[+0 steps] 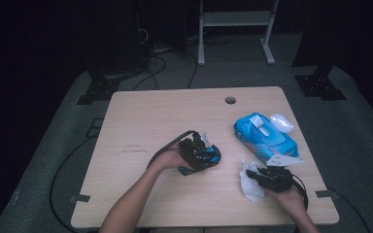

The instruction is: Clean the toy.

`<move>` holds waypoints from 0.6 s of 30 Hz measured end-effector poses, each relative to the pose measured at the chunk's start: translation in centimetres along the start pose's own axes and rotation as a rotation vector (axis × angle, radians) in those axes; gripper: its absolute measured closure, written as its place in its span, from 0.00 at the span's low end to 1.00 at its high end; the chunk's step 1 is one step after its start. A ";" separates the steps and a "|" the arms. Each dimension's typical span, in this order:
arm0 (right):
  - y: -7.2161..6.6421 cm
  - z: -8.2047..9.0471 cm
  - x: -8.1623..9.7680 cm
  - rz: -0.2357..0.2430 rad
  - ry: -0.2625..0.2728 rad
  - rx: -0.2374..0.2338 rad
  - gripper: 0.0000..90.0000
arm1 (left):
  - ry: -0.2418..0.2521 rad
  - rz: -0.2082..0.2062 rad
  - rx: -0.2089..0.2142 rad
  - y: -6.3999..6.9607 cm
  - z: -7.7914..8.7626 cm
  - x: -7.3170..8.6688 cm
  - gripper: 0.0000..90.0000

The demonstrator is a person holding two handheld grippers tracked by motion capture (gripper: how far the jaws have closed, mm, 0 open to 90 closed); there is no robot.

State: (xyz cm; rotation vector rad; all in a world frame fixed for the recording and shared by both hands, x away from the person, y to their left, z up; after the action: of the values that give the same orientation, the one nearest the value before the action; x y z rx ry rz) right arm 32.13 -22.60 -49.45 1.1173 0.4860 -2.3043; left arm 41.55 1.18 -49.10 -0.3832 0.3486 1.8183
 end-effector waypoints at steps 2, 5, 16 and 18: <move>0.1 0.0 0.0 0.013 0.002 0.018 0.72 | 0.008 0.003 0.000 0.0 0.0 0.0 0.30; 0.2 0.2 -0.1 0.013 0.021 0.027 0.64 | 0.054 0.011 -0.006 0.0 0.5 -0.1 0.28; 0.9 1.9 -0.4 -0.016 0.082 0.021 0.59 | 0.120 0.029 -0.045 0.2 2.2 0.6 0.21; 1.0 2.2 -0.3 -0.026 0.091 0.016 0.59 | 0.133 0.030 -0.049 0.3 2.5 0.8 0.21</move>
State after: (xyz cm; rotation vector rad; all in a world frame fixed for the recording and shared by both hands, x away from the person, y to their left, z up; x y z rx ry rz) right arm 31.54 -24.47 -47.92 1.2344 0.5207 -2.2912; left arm 40.88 2.87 -47.17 -0.5375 0.4047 1.8381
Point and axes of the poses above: each handheld gripper's, and its own axes: z roughly backward along the jaws, x roughly out of its underside, y roughly to its right, the point moved 5 cm from there along -z, roughly forward along the jaws, and after that the axes turned 5 degrees about x, right-handed, at the moved point
